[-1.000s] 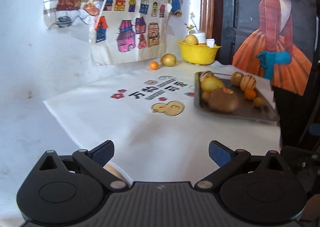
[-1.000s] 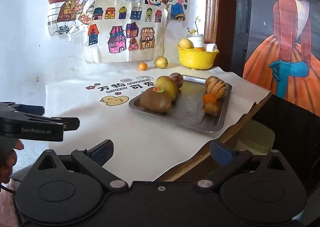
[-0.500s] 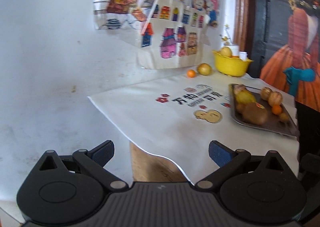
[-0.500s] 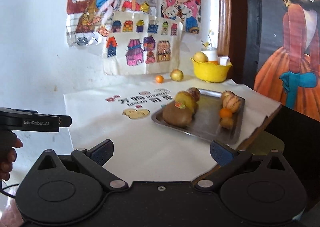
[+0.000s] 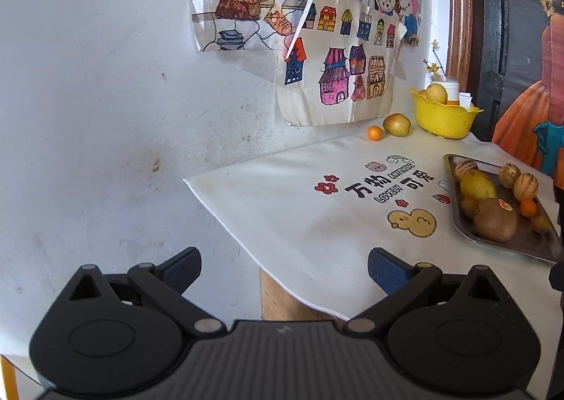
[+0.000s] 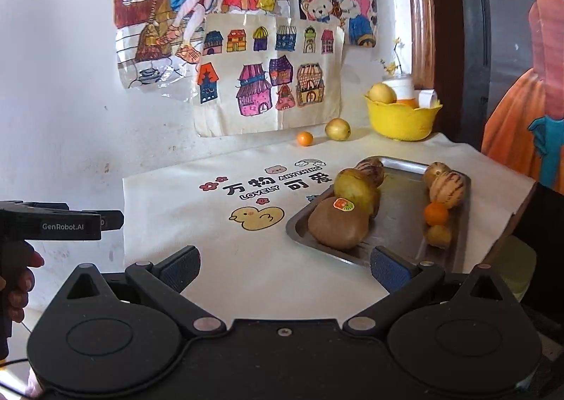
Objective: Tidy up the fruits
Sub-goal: 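Withdraw both open tools from the tray, then move the left tool to the small orange while the right tool approaches the pear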
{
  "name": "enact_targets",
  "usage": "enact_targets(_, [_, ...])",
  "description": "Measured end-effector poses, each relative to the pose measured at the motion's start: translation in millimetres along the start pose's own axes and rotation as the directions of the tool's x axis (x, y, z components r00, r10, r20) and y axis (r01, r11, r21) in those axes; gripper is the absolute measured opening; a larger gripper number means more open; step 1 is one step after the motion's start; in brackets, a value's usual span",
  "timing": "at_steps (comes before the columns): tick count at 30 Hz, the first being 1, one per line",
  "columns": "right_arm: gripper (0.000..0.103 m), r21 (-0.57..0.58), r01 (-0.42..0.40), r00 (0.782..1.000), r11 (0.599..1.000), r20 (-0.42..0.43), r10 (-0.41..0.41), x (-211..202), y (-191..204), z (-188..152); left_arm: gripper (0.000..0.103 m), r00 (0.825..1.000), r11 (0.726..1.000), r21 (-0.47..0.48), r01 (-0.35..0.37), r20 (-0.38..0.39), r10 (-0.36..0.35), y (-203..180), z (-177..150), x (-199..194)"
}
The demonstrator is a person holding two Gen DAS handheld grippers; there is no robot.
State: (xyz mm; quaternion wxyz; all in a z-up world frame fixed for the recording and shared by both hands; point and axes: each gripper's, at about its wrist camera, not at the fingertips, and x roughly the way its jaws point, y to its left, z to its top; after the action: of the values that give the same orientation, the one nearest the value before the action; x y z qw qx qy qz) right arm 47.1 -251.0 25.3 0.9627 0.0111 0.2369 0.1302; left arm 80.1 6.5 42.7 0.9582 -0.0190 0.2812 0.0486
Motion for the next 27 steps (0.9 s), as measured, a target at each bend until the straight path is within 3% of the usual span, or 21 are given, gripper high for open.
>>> enact_targets(5, [0.102,-0.004,-0.022,0.999,1.0,-0.033,0.022,26,-15,18,0.103,1.0,0.999,0.053,0.003,-0.004,-0.003,-8,14,23])
enact_targets(15, [0.102,-0.048,-0.029,0.997,0.998,-0.075,0.025,68,-56,85,0.103,0.994,0.986,0.126,0.109,-0.02,-0.107,-19,65,82])
enact_targets(22, [0.102,-0.066,-0.079,0.99,0.995,-0.119,0.071,100,-81,180,0.103,0.969,0.955,0.17,0.241,0.003,-0.245,-37,129,120])
enact_targets(27, [0.102,-0.051,-0.086,0.97,0.995,-0.232,0.072,165,-100,239,0.103,0.962,0.931,0.264,0.252,0.035,-0.271,-72,166,158])
